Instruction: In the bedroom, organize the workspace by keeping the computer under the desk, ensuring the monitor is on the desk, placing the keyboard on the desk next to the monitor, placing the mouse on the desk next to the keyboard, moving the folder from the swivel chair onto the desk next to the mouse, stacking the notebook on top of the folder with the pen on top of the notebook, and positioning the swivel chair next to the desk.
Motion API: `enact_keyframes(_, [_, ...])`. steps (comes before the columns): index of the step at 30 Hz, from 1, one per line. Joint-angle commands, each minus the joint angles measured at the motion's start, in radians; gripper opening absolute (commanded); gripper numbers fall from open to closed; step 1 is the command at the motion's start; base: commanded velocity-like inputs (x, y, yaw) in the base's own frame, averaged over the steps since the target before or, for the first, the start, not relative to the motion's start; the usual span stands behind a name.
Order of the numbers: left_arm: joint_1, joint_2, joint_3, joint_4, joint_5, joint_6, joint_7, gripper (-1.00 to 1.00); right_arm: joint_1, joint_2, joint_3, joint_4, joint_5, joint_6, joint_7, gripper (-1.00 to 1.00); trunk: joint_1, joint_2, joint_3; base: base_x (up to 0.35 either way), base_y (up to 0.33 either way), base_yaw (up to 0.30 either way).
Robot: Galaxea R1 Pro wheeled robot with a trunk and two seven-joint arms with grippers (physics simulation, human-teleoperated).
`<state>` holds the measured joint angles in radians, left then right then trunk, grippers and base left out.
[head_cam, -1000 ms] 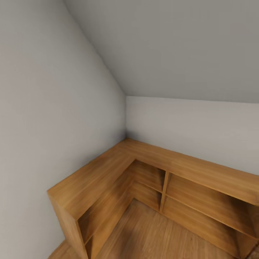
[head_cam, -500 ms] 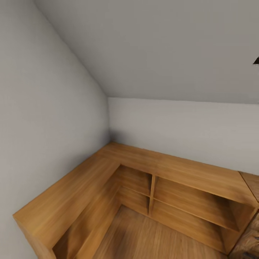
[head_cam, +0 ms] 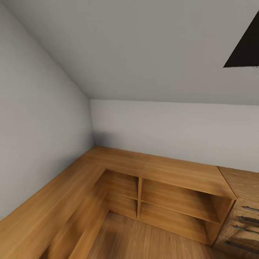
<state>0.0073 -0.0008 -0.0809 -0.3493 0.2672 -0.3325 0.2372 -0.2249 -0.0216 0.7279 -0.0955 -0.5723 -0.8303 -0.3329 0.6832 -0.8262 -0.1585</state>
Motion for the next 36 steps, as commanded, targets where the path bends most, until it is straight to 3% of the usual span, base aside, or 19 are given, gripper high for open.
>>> enact_keyframes(1, [0.000, 0.001, -0.009, -0.002, 0.009, -0.002, 0.007, 1.00, -0.001, 0.000, 0.008, -0.001, 0.000, 0.000, -0.009, 1.00, 0.001, -0.001, 0.000, 0.295, 0.000, -0.273])
enact_keyframes(10, [0.000, 0.001, -0.009, -0.002, 0.009, -0.001, 0.007, 1.00, -0.001, 0.002, 0.010, -0.001, 0.000, 0.005, -0.010, 1.00, 0.001, -0.001, 0.007, 0.320, 0.000, -0.233])
enact_keyframes(25, [0.000, 0.000, -0.010, -0.003, 0.009, -0.002, 0.007, 1.00, -0.001, 0.006, 0.014, -0.003, 0.005, 0.007, -0.013, 1.00, 0.001, -0.001, 0.008, 0.181, 0.000, -0.024])
enact_keyframes(36, [0.000, 0.001, -0.009, -0.002, 0.009, -0.002, 0.007, 1.00, -0.001, 0.005, 0.025, 0.000, 0.034, 0.005, -0.007, 1.00, 0.001, -0.001, 0.008, 0.188, 0.000, -0.241])
